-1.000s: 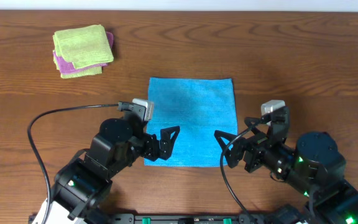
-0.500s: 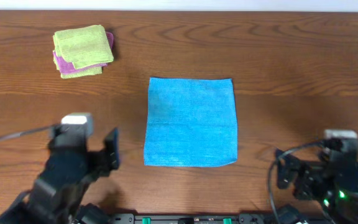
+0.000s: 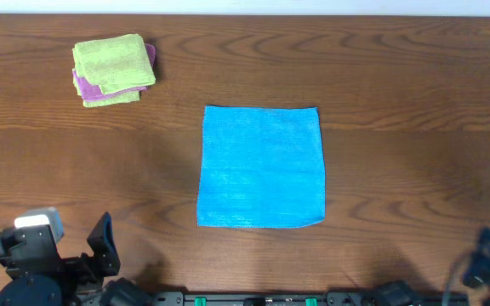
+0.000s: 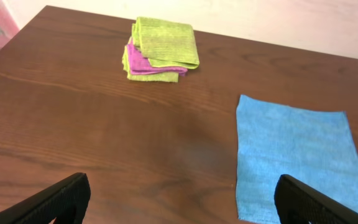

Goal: Fold the cloth

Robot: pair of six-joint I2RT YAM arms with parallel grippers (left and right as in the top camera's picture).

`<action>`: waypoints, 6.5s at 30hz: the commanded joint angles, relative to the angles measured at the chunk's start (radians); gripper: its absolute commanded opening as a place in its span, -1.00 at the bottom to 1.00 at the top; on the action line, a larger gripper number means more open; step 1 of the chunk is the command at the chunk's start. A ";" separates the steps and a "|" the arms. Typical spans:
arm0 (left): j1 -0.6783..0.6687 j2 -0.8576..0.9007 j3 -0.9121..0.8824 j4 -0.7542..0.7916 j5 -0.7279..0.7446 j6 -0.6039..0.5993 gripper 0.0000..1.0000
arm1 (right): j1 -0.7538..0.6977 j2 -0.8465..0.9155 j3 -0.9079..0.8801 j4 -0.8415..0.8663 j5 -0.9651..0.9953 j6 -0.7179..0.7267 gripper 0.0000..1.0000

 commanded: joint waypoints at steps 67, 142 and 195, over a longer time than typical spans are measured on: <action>-0.074 0.472 -0.284 0.227 0.366 -0.364 0.80 | -0.596 -0.204 -0.819 0.143 -0.856 -0.171 0.98; -0.031 0.550 -0.285 0.360 0.391 -0.307 0.08 | -0.173 0.250 -0.803 0.439 -0.727 -0.077 0.24; 0.650 0.479 -0.665 0.567 0.945 0.146 0.29 | -0.047 0.249 -0.799 0.525 -0.676 -0.070 0.36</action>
